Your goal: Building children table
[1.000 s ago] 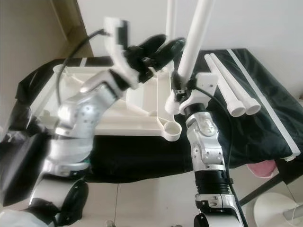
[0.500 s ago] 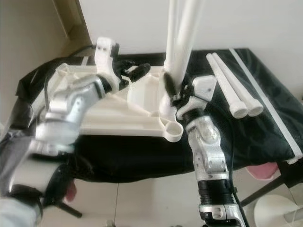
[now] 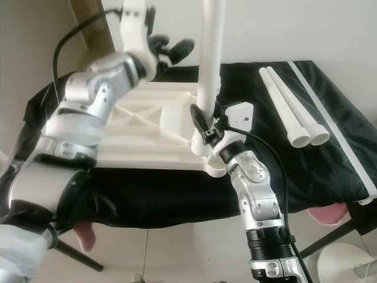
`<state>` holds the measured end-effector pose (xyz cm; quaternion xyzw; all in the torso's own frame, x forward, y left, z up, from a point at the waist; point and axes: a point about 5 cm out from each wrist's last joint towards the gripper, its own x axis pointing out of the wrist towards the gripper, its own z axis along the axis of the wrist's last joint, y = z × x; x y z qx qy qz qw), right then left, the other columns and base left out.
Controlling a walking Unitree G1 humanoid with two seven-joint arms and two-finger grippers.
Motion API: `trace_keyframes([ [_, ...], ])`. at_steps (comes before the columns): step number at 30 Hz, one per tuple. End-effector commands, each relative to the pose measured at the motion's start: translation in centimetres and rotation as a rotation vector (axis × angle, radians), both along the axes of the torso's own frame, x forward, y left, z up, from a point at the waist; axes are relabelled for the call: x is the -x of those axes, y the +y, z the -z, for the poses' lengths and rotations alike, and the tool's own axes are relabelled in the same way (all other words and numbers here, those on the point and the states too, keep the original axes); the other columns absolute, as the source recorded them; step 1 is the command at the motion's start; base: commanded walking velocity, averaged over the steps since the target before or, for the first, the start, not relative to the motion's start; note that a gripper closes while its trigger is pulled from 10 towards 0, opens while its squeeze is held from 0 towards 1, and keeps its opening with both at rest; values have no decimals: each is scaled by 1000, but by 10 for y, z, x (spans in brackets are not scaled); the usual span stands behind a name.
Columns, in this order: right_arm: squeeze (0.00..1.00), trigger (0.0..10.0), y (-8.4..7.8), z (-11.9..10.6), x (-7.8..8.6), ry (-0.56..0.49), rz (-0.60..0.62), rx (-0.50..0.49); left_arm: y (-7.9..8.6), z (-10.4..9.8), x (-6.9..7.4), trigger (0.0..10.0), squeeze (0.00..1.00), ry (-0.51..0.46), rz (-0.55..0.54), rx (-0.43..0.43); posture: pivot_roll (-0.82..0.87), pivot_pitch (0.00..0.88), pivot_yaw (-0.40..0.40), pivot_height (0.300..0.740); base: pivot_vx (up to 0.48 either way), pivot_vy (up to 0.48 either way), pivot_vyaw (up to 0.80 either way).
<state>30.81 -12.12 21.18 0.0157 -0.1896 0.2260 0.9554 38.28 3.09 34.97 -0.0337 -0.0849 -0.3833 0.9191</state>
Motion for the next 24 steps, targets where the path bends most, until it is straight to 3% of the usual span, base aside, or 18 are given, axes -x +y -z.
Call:
trace_keyframes([
  [1, 0, 10000, 4, 4, -1, 21, -5, 29, -17, -6, 13, 10000, 0, -45, 217, -28, -55, 31, 35, 740, 0, 0, 0],
  [6, 0, 10000, 6, 4, -5, 36, -1, 44, -35, -15, 26, 10000, 0, -81, 302, -9, -55, 34, 32, 740, 0, 0, 0],
  [24, 0, 10000, 6, 0, -6, 39, 17, 25, -56, -25, 47, 10000, 0, -93, 385, 71, -61, 44, 31, 740, 0, 0, 0],
])
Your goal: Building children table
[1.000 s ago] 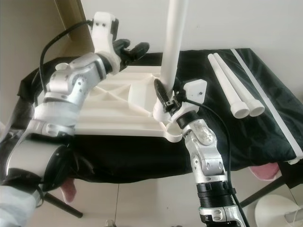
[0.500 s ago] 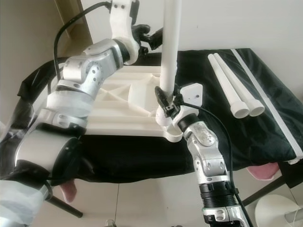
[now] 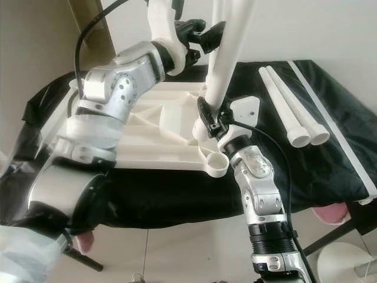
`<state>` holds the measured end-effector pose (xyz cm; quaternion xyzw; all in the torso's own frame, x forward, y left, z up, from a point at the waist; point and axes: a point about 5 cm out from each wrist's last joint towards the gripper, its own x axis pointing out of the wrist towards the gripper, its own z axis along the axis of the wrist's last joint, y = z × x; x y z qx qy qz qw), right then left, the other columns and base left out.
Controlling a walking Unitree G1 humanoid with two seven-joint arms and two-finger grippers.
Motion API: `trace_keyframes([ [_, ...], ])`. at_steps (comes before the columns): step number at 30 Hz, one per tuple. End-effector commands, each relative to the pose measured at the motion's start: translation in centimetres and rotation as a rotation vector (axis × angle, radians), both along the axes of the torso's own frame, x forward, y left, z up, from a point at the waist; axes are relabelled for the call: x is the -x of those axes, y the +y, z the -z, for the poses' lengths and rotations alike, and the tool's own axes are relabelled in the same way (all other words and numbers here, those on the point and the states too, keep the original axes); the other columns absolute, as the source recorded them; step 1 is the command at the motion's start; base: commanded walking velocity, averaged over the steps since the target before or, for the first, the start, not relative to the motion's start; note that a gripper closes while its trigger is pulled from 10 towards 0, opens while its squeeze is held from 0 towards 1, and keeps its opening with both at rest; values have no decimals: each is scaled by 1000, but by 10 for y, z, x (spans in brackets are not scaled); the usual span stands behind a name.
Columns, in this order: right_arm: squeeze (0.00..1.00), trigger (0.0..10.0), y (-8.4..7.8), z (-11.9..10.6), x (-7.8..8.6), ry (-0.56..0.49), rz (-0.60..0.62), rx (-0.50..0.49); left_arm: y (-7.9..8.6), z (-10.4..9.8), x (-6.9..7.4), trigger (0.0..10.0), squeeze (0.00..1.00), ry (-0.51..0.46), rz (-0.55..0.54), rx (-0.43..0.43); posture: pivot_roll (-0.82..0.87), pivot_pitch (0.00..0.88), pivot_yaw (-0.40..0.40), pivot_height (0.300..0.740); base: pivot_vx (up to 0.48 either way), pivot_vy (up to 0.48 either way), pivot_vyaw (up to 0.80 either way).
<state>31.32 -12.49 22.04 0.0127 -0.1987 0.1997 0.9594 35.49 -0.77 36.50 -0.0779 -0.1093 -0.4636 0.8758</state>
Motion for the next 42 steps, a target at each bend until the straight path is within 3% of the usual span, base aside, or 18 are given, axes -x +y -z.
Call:
trace_keyframes([
  [1, 0, 10000, 10, 9, -1, 55, -36, 32, -17, -10, 19, 10000, 0, -80, 195, -13, -61, 44, 31, 740, 0, 0, 0],
  [2, 0, 10000, 8, 8, 0, 52, -26, 24, -7, -8, 8, 10000, 0, -86, 122, 2, -65, 46, 31, 740, 0, 0, 0],
  [5, 0, 10000, 5, 8, 1, 51, -13, 17, 4, -7, -1, 10000, 0, -98, 56, 17, -66, 46, 31, 740, 0, 0, 0],
  [6, 0, 3647, 3, 8, 2, 52, 3, 8, 14, -1, -9, 10000, 0, -118, -19, 7, -69, 47, 33, 740, 0, 0, 0],
  [9, 0, 3647, 1, 8, 2, 53, 14, 2, 21, 4, -15, 10000, 0, -133, -68, -4, -69, 47, 33, 740, 0, 0, 0],
  [10, 0, 0, -3, 8, 2, 56, 50, -23, 31, 26, -22, 10000, 0, -91, -106, -16, -74, 49, 38, 740, 0, 0, 0],
  [11, 0, 0, -4, 8, 1, 60, 67, -34, 32, 39, -22, 10000, 0, -66, -107, -27, -76, 51, 40, 740, 0, 0, 0],
  [14, 0, 0, -4, 7, 1, 62, 77, -41, 33, 47, -22, 10000, 0, -52, -109, -35, -76, 51, 40, 740, 0, 0, 0],
  [16, 0, 10000, -5, 6, 1, 64, 89, -56, 35, 63, -18, 10000, 0, -43, -116, -50, -79, 56, 44, 740, 0, 0, 0],
  [17, 0, 10000, -5, 6, 1, 64, 89, -56, 35, 63, -18, 10000, 0, -43, -116, -50, -79, 56, 44, 740, 0, 0, 0],
  [19, 0, 10000, -5, 5, 2, 65, 99, -62, 43, 82, -11, 10000, 0, -14, -124, -46, -80, 58, 44, 740, 0, 0, 0],
  [24, 0, 10000, -5, 5, 4, 69, 104, -66, 49, 97, -6, 10000, 0, -3, -127, -44, -77, 58, 41, 740, 0, 0, 0],
  [26, 0, 10000, -6, 7, 8, 77, 106, -59, 53, 115, 7, 10000, 0, -8, -85, -72, -74, 58, 38, 740, 0, 0, 0],
  [30, 0, 10000, -6, 7, 10, 82, 109, -54, 53, 128, 19, 10000, 0, -33, -38, -100, -72, 58, 36, 740, 0, 0, 0],
  [32, 0, 10000, -7, 9, 13, 90, 104, -48, 50, 150, 33, 10000, 0, 1, 26, -149, -73, 60, 32, 740, 0, 0, 0],
  [33, 0, 10000, -7, 9, 13, 90, 104, -48, 50, 150, 33, 10000, 0, 1, 26, -149, -73, 60, 32, 740, 0, 0, 0],
  [35, 0, 10000, -8, 13, 15, 104, 101, -37, 48, 166, 48, 10000, 0, 15, 76, -197, -69, 59, 27, 740, 0, 0, 0],
  [42, 0, 10000, -8, 16, 17, 120, 86, -24, 51, 185, 70, 10000, 0, 0, 149, -290, -60, 57, 17, 740, 0, 0, 0],
])
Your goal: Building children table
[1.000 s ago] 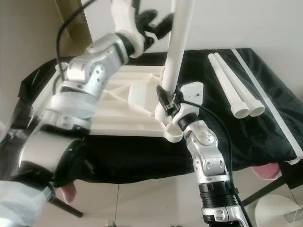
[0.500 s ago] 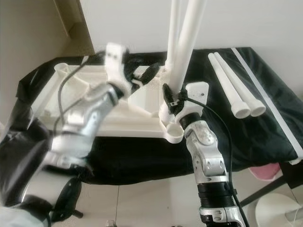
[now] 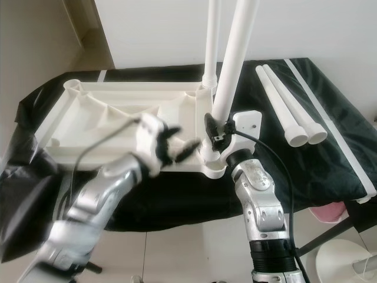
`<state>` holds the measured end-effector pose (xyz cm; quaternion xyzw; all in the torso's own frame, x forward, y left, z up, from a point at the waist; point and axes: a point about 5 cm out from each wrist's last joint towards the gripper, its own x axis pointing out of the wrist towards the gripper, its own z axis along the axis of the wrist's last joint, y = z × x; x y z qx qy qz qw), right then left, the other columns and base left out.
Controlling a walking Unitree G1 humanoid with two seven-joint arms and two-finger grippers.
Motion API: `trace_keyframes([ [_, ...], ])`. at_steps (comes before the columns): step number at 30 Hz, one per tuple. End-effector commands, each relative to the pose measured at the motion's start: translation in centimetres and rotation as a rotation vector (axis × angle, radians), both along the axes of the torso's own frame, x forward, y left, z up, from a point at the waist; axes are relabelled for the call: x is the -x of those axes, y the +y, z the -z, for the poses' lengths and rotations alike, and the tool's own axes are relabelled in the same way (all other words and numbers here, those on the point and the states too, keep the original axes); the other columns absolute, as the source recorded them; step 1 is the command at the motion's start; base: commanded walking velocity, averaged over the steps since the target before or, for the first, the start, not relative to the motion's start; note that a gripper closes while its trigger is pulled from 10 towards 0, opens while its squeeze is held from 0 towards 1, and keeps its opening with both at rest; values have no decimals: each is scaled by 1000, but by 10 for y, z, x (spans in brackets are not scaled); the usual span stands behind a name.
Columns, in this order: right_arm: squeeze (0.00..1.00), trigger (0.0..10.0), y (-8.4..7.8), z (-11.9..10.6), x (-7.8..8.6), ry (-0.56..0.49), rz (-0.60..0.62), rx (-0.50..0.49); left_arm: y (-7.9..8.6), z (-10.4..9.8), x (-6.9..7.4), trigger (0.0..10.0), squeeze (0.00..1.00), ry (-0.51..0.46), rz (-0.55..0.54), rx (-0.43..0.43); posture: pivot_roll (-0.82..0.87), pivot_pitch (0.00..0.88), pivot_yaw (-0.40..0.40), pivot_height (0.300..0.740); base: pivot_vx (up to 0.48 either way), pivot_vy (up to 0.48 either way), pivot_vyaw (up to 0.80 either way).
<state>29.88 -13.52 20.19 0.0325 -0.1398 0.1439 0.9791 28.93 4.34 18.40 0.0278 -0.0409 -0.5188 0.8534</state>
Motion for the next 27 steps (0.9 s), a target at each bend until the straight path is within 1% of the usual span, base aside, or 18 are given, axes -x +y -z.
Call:
trace_keyframes([
  [1, 0, 10000, 3, -1, 3, -6, -26, 20, 0, 8, 8, 10000, 0, 0, 54, -50, -60, 57, 17, 740, 0, 0, 0],
  [2, 0, 10000, 3, 0, 3, -3, -30, 24, 0, 11, 10, 10000, 0, -8, 62, -78, -57, 54, 12, 740, 0, 0, 0],
  [7, 0, 10000, 3, 0, 3, -2, -36, 26, 0, 16, 14, 10000, 0, -19, 69, -117, -56, 53, 11, 740, 0, 0, 0],
  [8, 0, 10000, 2, 1, 3, 3, -41, 31, 0, 22, 16, 10000, 0, -25, 58, -159, -54, 51, 7, 740, 0, 0, 0],
  [10, 0, 10000, 2, 2, 4, 6, -41, 34, 0, 24, 17, 10000, 0, -22, 57, -169, -54, 51, 7, 740, 0, 0, 0],
  [17, 0, 10000, -4, 8, 8, 21, -37, 58, 4, 26, 19, 10000, 0, -11, 42, -175, -60, 52, 6, 740, 0, 0, 0],
  [19, 0, 10000, -6, 11, 10, 30, -43, 80, 6, 27, 20, 10000, 0, -6, 40, -180, -62, 52, 7, 740, 0, 0, 0],
  [22, 0, 10000, -7, 22, 13, 58, -51, 101, 6, 26, 20, 10000, 0, -7, 36, -179, -63, 50, 6, 740, 0, 0, 0],
  [27, 0, 10000, -5, 35, 17, 97, -71, 124, 7, 22, 18, 10000, 0, -14, 25, -168, -60, 47, 9, 740, 0, 0, 0],
])
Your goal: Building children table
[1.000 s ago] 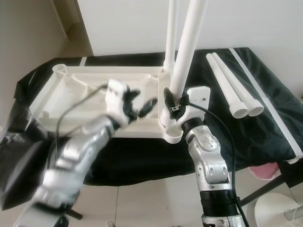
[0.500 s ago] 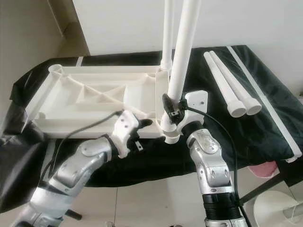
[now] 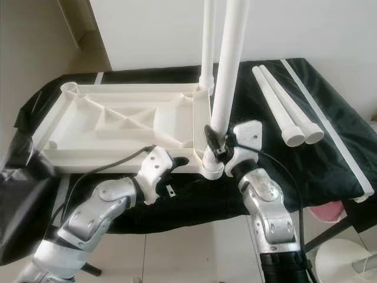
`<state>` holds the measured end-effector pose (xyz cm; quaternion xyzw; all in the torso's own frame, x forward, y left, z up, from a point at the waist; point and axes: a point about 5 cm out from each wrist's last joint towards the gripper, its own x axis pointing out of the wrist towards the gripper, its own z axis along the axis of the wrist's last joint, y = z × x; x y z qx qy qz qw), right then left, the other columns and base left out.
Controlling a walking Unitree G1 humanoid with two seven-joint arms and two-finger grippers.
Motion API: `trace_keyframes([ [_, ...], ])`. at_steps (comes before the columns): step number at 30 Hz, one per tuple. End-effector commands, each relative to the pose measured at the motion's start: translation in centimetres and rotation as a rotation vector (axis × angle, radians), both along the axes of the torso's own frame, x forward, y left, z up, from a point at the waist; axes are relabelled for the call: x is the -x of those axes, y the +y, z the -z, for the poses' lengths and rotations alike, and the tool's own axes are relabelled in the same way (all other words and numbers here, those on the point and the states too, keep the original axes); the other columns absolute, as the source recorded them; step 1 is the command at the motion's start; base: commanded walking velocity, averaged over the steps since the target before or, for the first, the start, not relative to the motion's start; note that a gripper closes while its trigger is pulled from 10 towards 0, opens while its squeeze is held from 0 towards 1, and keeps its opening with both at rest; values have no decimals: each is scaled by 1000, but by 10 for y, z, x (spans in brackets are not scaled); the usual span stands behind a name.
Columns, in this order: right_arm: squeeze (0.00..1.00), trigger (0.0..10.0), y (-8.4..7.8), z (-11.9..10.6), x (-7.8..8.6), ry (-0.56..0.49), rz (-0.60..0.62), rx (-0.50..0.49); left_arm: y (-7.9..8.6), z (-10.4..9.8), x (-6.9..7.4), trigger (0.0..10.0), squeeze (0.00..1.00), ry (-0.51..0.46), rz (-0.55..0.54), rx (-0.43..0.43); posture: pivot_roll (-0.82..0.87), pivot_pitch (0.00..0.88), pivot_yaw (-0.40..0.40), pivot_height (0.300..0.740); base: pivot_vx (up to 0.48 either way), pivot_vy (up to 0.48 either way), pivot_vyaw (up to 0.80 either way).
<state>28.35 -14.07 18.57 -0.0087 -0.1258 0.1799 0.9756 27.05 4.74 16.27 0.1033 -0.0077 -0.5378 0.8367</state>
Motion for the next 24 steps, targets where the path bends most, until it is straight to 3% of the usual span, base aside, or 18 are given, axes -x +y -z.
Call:
trace_keyframes([
  [1, 0, 10000, 1, 20, 2, 85, -8, 34, 3, 1, -1, 10000, 0, 5, -20, -4, -60, 47, 9, 740, 0, 0, 0],
  [19, 0, 10000, 11, 37, 7, 62, -151, 102, 7, -8, -4, 10000, 0, -5, -27, 9, -57, 51, 23, 740, 0, 0, 0],
  [24, 0, 10000, 20, 35, 15, 16, -271, 139, 7, -9, -4, 10000, 0, -7, -29, 9, -56, 54, 22, 740, 0, 0, 0],
])
